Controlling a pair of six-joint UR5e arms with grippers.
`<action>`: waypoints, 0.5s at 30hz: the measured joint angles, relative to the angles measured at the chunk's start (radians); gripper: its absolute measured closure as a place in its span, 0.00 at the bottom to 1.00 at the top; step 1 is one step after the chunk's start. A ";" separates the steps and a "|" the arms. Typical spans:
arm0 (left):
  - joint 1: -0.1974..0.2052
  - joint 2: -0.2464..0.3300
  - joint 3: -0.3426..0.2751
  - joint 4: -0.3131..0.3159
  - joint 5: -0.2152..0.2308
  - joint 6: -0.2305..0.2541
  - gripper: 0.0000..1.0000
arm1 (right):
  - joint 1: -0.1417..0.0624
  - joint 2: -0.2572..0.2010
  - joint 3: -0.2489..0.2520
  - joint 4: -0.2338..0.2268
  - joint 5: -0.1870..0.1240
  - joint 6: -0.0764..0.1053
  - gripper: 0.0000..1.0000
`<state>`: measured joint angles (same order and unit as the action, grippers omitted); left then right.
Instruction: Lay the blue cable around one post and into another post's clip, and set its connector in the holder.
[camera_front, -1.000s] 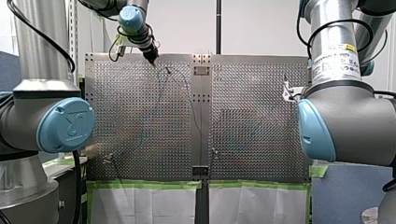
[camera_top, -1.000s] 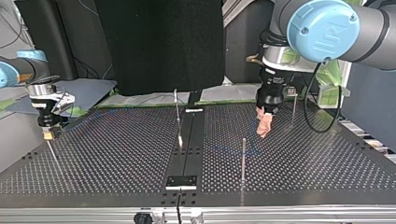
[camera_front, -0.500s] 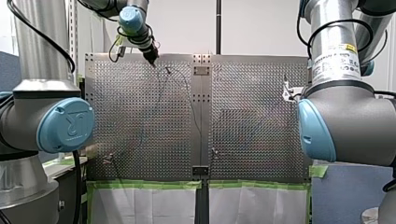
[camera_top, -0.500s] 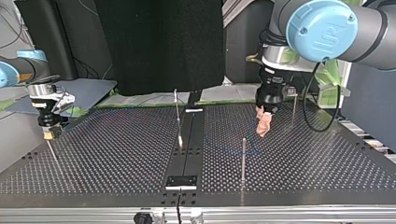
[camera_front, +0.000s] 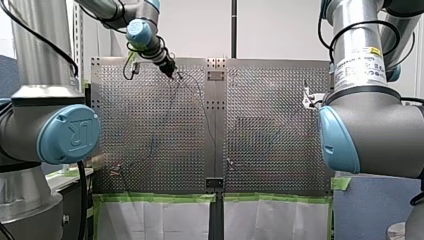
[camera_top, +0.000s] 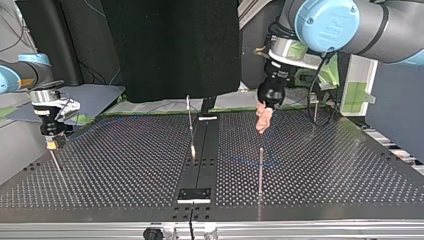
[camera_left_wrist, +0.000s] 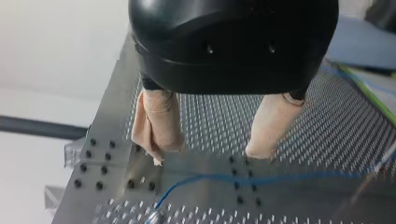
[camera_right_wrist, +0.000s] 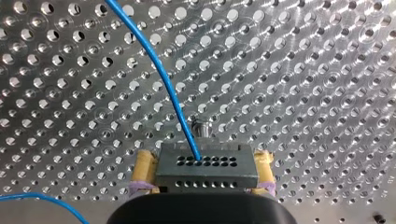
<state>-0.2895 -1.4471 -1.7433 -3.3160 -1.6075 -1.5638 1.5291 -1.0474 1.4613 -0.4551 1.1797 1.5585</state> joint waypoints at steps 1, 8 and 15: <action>-0.003 0.001 -0.008 0.008 0.008 -0.008 0.00 | 0.000 0.000 0.000 -0.001 0.000 0.000 0.21; -0.018 -0.027 -0.077 0.077 0.077 -0.077 0.00 | -0.006 0.001 0.000 -0.002 -0.001 0.000 0.21; -0.050 -0.093 -0.146 0.146 0.146 -0.145 0.00 | -0.009 0.001 0.000 -0.001 -0.002 -0.001 0.21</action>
<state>-0.3390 -1.5406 -1.8896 -3.1699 -1.4615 -1.7086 1.5204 -1.0460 1.4613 -0.4565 1.1782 1.5579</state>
